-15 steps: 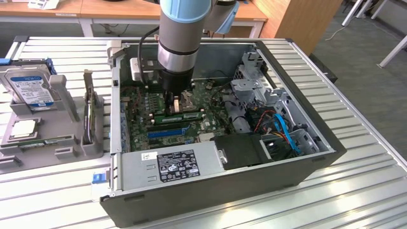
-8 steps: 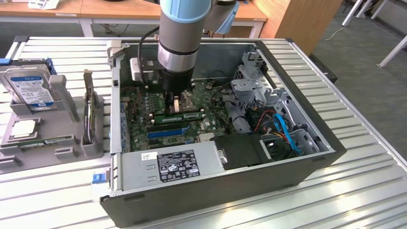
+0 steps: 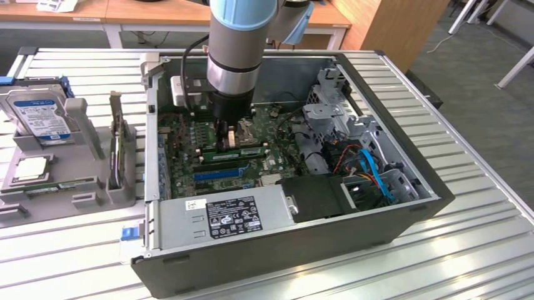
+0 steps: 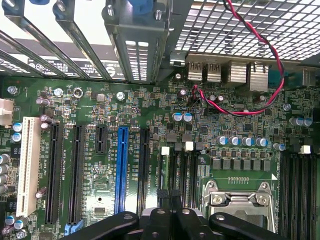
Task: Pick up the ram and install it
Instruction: 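Press down the ram until it locks into place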
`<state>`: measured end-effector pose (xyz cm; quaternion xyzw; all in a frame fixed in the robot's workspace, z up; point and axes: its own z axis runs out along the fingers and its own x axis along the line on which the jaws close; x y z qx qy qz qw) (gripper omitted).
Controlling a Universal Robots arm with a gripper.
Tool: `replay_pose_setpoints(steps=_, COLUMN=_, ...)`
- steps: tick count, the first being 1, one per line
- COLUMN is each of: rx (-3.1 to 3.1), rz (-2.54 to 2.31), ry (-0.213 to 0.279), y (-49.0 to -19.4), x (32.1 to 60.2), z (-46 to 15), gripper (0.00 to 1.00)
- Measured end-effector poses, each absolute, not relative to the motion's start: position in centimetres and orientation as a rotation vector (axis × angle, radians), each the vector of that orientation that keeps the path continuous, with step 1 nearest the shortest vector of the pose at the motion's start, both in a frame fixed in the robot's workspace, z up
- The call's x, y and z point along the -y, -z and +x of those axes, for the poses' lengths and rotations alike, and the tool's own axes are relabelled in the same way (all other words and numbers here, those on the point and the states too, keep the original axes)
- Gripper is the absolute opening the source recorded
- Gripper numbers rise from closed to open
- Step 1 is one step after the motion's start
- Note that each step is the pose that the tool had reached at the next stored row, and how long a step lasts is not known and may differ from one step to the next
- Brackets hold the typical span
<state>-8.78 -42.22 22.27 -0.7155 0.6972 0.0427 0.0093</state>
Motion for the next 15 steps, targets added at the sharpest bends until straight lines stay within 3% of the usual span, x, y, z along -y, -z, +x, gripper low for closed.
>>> replay_pose_setpoints(steps=12, rx=-2.177, rz=-2.234, ry=-0.134, y=-22.5, x=42.2, z=-8.8, gripper=0.1)
replay_pose_setpoints(steps=15, rx=-2.177, rz=-2.235, ry=-0.134, y=-25.6, x=42.2, z=-8.8, gripper=0.1)
